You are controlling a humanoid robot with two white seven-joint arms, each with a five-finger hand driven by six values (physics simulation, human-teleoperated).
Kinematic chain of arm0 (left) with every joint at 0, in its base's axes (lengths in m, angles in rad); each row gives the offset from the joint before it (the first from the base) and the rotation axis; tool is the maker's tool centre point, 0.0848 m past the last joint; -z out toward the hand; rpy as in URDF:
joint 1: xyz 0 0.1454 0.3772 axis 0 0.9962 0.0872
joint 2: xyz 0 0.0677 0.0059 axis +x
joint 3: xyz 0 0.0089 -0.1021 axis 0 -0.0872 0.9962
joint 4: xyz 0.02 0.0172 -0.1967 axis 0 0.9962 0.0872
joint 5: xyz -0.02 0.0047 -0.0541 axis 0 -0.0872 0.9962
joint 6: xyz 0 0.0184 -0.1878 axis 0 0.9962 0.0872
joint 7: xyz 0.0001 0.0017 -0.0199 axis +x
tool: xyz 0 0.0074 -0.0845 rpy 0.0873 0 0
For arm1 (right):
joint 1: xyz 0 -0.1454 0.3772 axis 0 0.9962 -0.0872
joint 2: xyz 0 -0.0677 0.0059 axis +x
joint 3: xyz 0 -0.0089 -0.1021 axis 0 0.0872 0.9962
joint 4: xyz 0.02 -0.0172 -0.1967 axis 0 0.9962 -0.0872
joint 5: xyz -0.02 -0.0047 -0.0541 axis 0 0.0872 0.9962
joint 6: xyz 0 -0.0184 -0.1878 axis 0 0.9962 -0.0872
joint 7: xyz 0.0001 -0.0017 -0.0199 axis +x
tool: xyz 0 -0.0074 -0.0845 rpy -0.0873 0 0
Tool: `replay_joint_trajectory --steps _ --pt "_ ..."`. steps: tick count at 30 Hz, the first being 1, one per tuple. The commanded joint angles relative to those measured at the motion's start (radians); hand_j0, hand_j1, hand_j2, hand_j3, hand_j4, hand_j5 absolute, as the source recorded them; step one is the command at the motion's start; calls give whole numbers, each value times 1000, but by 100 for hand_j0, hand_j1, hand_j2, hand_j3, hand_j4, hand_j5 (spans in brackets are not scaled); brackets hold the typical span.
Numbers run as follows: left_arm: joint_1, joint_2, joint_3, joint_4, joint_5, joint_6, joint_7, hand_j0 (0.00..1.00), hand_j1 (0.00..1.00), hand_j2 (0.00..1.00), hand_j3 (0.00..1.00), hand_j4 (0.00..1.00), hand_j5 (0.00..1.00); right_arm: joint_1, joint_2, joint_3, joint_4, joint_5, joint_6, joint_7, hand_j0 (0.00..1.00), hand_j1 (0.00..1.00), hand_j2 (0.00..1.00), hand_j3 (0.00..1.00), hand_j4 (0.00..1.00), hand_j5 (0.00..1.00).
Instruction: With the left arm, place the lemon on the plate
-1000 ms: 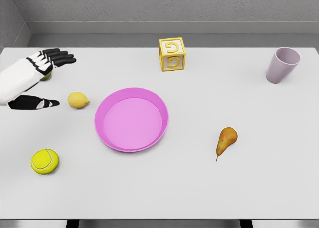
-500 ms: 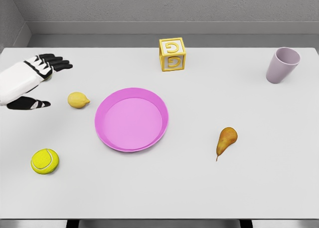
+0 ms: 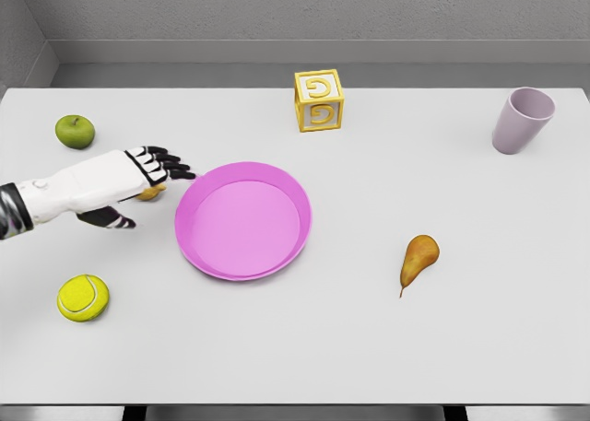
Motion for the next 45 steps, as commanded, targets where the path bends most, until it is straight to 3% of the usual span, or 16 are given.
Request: replay_joint_trajectory --steps 1,3,13,18,30,37,45 --pt "-5 3 -5 76 15 2 -1 100 100 100 100 100 100 0 0 0 0 -1 0 0 100 100 100 100 100 100" --pt "-40 -2 -8 151 12 2 -1 100 100 100 100 100 100 0 0 0 0 -1 0 0 100 100 100 100 100 100" --pt "-46 -28 -35 165 0 2 -4 100 100 100 100 100 100 0 0 0 -1 0 0 0 100 100 100 100 100 100" --pt "-117 -38 -107 178 0 2 -4 100 100 100 100 100 100 0 0 0 -1 -1 0 0 100 100 100 100 100 100" --pt "-184 -72 -131 334 -1 2 -49 100 100 100 100 100 100 0 0 0 0 -1 0 0 100 100 100 100 100 100" --pt "-204 -83 -132 354 -3 2 -111 81 81 81 81 81 81 0 0 0 0 0 0 0 100 100 100 100 100 100" --pt "-233 -133 -131 383 -49 2 -115 82 82 82 82 82 82 0 0 0 0 0 0 0 100 100 100 100 100 100"
